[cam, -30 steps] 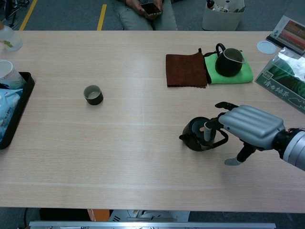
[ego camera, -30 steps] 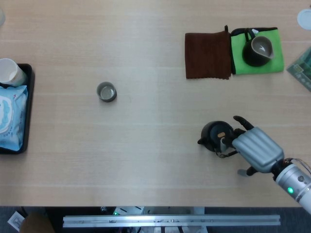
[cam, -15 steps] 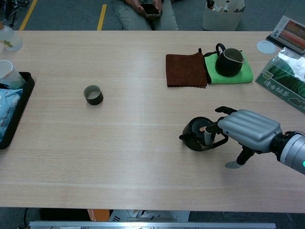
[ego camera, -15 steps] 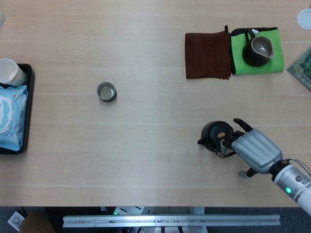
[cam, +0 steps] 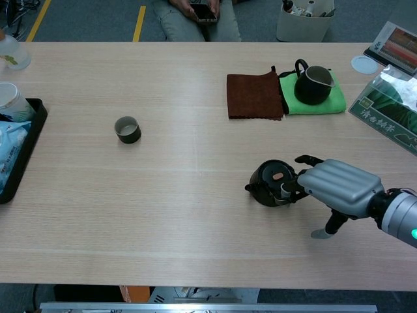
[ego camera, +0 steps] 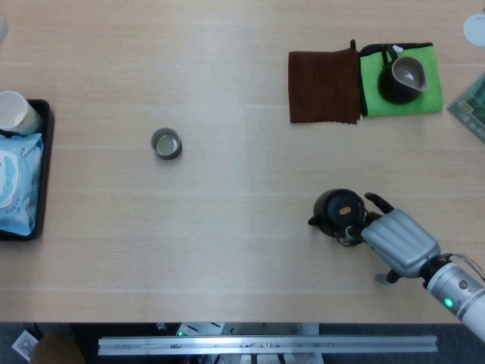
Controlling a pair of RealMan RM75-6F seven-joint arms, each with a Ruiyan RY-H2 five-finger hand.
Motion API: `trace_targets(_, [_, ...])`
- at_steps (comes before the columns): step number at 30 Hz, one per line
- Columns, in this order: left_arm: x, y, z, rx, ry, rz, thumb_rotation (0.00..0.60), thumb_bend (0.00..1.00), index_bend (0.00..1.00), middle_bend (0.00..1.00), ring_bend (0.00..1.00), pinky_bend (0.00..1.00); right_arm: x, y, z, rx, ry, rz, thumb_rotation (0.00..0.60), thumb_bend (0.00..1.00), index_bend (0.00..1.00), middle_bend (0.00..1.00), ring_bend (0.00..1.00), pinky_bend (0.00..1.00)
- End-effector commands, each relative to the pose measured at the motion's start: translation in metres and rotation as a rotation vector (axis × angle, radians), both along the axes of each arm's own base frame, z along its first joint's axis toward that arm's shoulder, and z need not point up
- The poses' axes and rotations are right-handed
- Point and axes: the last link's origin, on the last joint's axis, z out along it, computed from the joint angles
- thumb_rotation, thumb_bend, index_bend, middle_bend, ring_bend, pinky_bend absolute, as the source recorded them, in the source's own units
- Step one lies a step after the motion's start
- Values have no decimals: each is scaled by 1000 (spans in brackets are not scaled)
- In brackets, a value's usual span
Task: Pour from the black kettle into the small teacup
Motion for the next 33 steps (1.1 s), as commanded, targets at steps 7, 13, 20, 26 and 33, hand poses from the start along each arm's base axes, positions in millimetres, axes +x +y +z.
trace_targets(7, [-1, 0, 0, 1, 1, 3, 600, 296, 138, 63, 12, 38, -4, 2, -6, 15, 25, -2, 600, 0, 428, 453, 364, 0])
trace_targets(13, [-2, -1, 1, 4, 1, 6, 600, 296, 138, 63, 12, 38, -1, 0, -9, 2, 19, -6, 600, 0, 531, 562, 501, 0])
trace_targets(20, [-3, -1, 3, 10, 2, 12, 600, 296, 138, 63, 12, 38, 2, -7, -15, -16, 15, -19, 600, 0, 717, 729, 684, 0])
trace_targets(26, [-5, -2, 3, 9, 2, 18, 600, 296, 138, 63, 12, 38, 8, -14, -18, -22, -16, -49, 600, 0, 816, 809, 755, 0])
trace_targets(33, [-5, -1, 3, 10, 4, 16, 600, 296, 138, 63, 12, 38, 12, -24, -22, -47, -55, -88, 600, 0, 932, 905, 827, 0])
